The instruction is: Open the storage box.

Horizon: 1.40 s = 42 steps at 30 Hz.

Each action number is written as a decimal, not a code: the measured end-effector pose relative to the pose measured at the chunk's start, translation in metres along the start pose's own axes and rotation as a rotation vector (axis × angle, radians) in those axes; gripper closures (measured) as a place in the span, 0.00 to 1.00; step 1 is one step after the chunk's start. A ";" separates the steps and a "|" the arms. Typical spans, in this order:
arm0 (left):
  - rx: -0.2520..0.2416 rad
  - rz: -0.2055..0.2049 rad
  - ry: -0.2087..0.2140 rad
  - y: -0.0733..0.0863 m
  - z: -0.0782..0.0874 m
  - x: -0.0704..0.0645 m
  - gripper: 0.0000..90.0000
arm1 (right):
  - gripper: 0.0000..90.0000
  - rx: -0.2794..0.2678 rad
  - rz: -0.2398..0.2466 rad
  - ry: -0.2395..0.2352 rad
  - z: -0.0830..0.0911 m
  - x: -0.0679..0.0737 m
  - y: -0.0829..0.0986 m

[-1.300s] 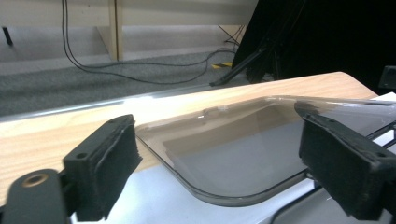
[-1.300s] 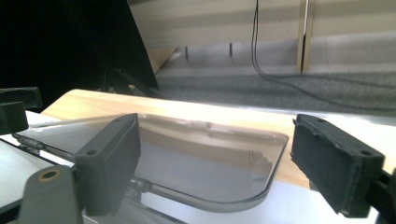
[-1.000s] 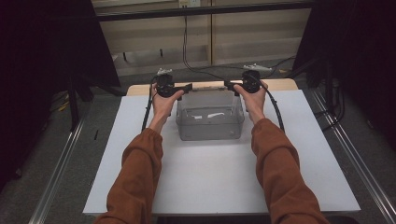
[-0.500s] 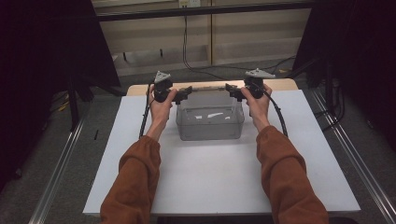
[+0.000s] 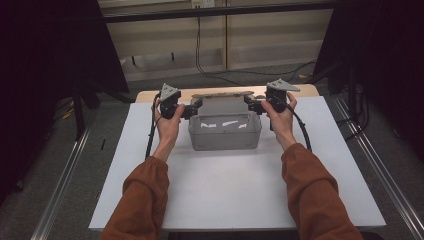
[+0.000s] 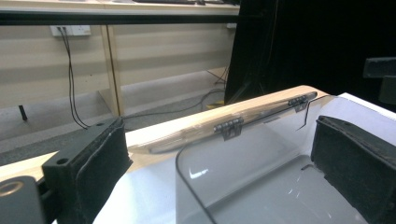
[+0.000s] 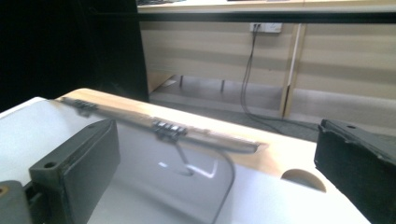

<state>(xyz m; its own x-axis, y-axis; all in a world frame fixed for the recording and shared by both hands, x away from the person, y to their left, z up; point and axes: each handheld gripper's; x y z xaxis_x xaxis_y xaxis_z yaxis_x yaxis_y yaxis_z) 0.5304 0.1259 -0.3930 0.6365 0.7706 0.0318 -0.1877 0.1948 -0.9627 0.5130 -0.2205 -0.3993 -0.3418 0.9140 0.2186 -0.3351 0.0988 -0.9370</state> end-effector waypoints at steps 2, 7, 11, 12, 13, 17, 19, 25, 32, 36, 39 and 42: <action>-0.009 0.013 0.000 0.002 0.005 -0.001 0.04 | 0.00 -0.013 0.003 0.004 0.005 0.003 0.001; -0.011 0.008 -0.010 0.005 0.019 -0.002 0.04 | 0.01 -0.023 0.047 0.013 0.015 0.008 0.002; -0.038 0.011 -0.015 0.007 0.031 -0.001 0.04 | 0.01 -0.038 0.060 0.034 0.024 0.010 0.005; -0.045 0.012 -0.019 0.008 0.034 -0.002 0.04 | 0.01 -0.035 0.063 0.036 0.026 0.010 0.006; -0.047 0.012 -0.023 0.009 0.037 -0.002 0.04 | 0.01 -0.037 0.067 0.039 0.028 0.009 0.008; -0.040 -0.021 -0.031 0.012 0.048 -0.004 0.03 | 0.01 -0.039 0.058 0.037 0.036 0.010 0.012; -0.048 -0.047 -0.025 0.012 0.054 -0.006 0.03 | 0.01 -0.044 0.058 0.035 0.040 0.011 0.014; -0.060 -0.069 -0.032 0.018 0.068 -0.013 0.03 | 0.01 -0.058 0.065 0.043 0.055 0.020 0.024; -0.073 -0.072 -0.042 0.023 0.081 -0.022 0.03 | 0.01 -0.062 0.091 0.051 0.068 0.024 0.030; -0.071 -0.078 -0.039 0.029 0.087 -0.029 0.03 | 0.00 -0.058 0.097 0.053 0.076 0.025 0.034; -0.076 -0.065 -0.039 0.034 0.092 -0.034 0.03 | 0.00 -0.050 0.100 0.049 0.082 0.026 0.038; -0.077 -0.046 -0.036 0.041 0.097 -0.038 0.03 | 0.00 -0.056 0.100 0.044 0.090 0.028 0.043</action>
<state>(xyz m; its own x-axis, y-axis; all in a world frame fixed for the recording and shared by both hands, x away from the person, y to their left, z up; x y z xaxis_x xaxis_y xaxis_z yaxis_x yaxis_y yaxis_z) 0.4262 0.1633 -0.4072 0.6155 0.7836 0.0849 -0.1002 0.1847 -0.9777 0.4104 -0.2265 -0.4088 -0.3315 0.9368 0.1122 -0.2514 0.0269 -0.9675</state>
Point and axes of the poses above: each handheld gripper's, and its own axes: z roughly backward along the jaws, y roughly out of its underside, x roughly to its left, and after that the axes turned 7 degrees about -z, right-handed
